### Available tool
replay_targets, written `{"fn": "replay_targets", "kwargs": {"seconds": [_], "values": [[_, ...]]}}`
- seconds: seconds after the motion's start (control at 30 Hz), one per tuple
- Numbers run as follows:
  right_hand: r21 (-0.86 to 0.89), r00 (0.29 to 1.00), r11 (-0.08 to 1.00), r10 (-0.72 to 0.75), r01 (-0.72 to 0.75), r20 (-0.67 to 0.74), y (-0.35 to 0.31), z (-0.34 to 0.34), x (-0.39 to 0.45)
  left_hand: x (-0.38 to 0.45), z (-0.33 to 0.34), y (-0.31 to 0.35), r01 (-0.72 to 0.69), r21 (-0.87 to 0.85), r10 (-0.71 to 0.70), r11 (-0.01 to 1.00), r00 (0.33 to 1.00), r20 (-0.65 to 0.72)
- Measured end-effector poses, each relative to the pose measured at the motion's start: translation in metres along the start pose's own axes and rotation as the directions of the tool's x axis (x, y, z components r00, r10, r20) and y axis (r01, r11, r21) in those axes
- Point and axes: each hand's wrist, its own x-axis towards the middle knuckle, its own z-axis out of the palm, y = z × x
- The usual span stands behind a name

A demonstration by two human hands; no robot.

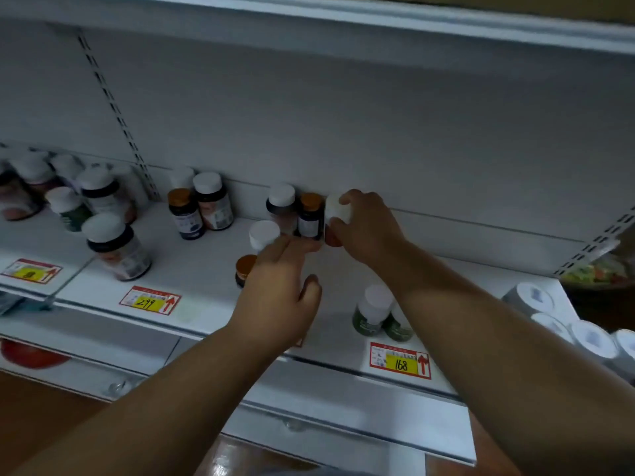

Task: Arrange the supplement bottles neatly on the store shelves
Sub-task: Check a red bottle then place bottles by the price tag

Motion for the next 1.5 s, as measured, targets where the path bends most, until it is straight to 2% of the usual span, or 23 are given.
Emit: {"fn": "replay_targets", "kwargs": {"seconds": [0.1, 0.17, 0.37, 0.43, 0.5, 0.57, 0.67, 0.73, 0.8, 0.83, 0.97, 1.07, 1.1, 1.2, 1.23, 1.3, 1.37, 1.5], "values": [[-0.097, 0.995, 0.992, 0.09, -0.086, 0.041, -0.001, 0.011, 0.026, 0.003, -0.005, -0.018, -0.013, -0.023, 0.013, 1.0, 1.0, 0.002], [-0.138, 0.995, 0.987, 0.093, -0.087, 0.043, 0.0, 0.017, 0.037, 0.005, -0.007, -0.026, -0.017, -0.024, 0.017, 1.0, 1.0, -0.01], [-0.134, 0.993, 0.986, 0.088, -0.097, -0.073, 0.002, 0.029, 0.043, 0.006, -0.011, -0.034, -0.019, 0.014, 0.019, 1.0, 1.0, 0.004], [-0.045, 0.988, 0.996, 0.071, -0.078, -0.135, 0.003, 0.025, 0.038, 0.005, -0.013, -0.033, -0.021, 0.018, 0.021, 1.0, 1.0, 0.002], [0.135, 0.973, 0.988, 0.1, -0.072, -0.208, 0.001, 0.017, 0.029, 0.005, -0.015, -0.032, -0.01, -0.006, 0.01, 1.0, 1.0, -0.025], [0.344, 0.964, 0.936, 0.151, -0.069, -0.217, -0.01, 0.006, 0.015, 0.006, -0.016, -0.029, 0.015, -0.056, -0.019, 0.998, 0.998, -0.062], [0.621, 0.971, 0.782, 0.187, -0.056, -0.148, -0.032, -0.004, -0.012, 0.005, -0.022, -0.021, 0.032, -0.147, -0.045, 0.989, 0.995, -0.085], [0.785, 0.985, 0.616, 0.166, -0.074, -0.038, -0.049, -0.007, -0.028, 0.001, -0.033, -0.018, 0.02, -0.285, -0.055, 0.958, 0.992, -0.113], [0.888, 0.988, 0.44, 0.129, -0.137, 0.089, -0.069, -0.008, -0.042, -0.006, -0.045, -0.022, 0.025, -0.425, -0.081, 0.905, 0.99, -0.115], [0.904, 0.984, 0.391, 0.11, -0.173, 0.141, -0.081, -0.008, -0.049, -0.011, -0.051, -0.028, 0.031, -0.458, -0.089, 0.888, 0.99, -0.106], [0.884, 0.955, 0.363, 0.113, -0.296, 0.274, -0.142, 0.01, -0.07, -0.043, -0.084, -0.071, 0.023, -0.417, -0.064, 0.909, 0.994, -0.084], [0.857, 0.96, 0.431, 0.109, -0.281, 0.26, -0.199, 0.047, -0.075, -0.073, -0.124, -0.12, -0.012, -0.291, -0.013, 0.957, 0.996, -0.085], [0.861, 0.959, 0.425, 0.077, -0.279, 0.273, -0.222, 0.063, -0.076, -0.083, -0.141, -0.137, 0.001, -0.266, -0.024, 0.964, 0.996, -0.082], [0.893, 0.917, 0.261, -0.058, -0.367, 0.394, -0.289, 0.109, -0.074, -0.109, -0.195, -0.192, 0.104, -0.259, -0.132, 0.96, 0.987, -0.095], [0.892, 0.904, 0.237, -0.098, -0.384, 0.416, -0.31, 0.124, -0.073, -0.118, -0.212, -0.21, 0.139, -0.254, -0.169, 0.957, 0.98, -0.102], [0.882, 0.891, 0.299, -0.161, -0.365, 0.424, -0.349, 0.154, -0.07, -0.135, -0.243, -0.244, 0.205, -0.247, -0.239, 0.947, 0.964, -0.115], [0.861, 0.889, 0.407, -0.203, -0.306, 0.412, -0.383, 0.18, -0.07, -0.149, -0.266, -0.274, 0.272, -0.262, -0.31, 0.926, 0.943, -0.119], [0.789, 0.903, 0.581, -0.202, -0.201, 0.379, -0.437, 0.217, -0.056, -0.158, -0.299, -0.318, 0.351, -0.299, -0.4, 0.887, 0.909, -0.12]]}}
